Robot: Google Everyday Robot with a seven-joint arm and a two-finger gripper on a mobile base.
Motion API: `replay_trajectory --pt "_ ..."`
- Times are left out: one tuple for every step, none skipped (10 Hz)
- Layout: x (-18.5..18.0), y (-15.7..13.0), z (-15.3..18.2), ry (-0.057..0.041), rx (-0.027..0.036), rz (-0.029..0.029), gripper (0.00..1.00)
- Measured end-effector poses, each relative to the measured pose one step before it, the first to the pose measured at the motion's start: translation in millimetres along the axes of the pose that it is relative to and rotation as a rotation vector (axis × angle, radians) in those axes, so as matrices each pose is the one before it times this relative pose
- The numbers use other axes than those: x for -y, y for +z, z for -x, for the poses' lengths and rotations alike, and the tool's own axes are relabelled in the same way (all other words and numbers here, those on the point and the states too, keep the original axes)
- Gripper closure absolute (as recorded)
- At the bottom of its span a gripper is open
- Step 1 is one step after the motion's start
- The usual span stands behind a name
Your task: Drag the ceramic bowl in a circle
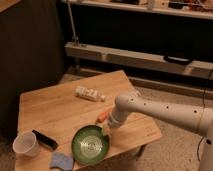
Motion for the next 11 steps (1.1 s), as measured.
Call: replay_trajectory --pt "3.43 8.32 -0.3 -0.01051 0.02252 -0.00018 0.54" --pt "3.46 6.54 -0.63 -0.01063 0.01747 -0.00516 0.54" --pt "0.71 3.56 0.43 -0.00808 0.00989 -0.00765 0.54" --pt "3.79 2.44 -1.42 -0.01377 0.0075 -0.00998 0.59" --pt "3.53 1.22 -2.32 -0.00858 0.00351 -0.0028 0.66" --pt "1.65 0.8 -1.53 -0.00374 0.00382 -0.0004 0.76" --pt "0.36 0.31 -1.17 0.00003 0.00417 0.0046 0.87" --pt "2.7 0.13 -3.51 -0.00416 0.00654 0.01204 0.97" --pt "3.9 -0.8 -5.53 -0.00669 0.00626 0.01684 1.0" --pt "5.99 -2.08 -8.84 -0.01111 -0.00155 0.01206 1.0" --pt "10.72 -4.29 -14.62 -0.02295 -0.00196 0.01654 1.0"
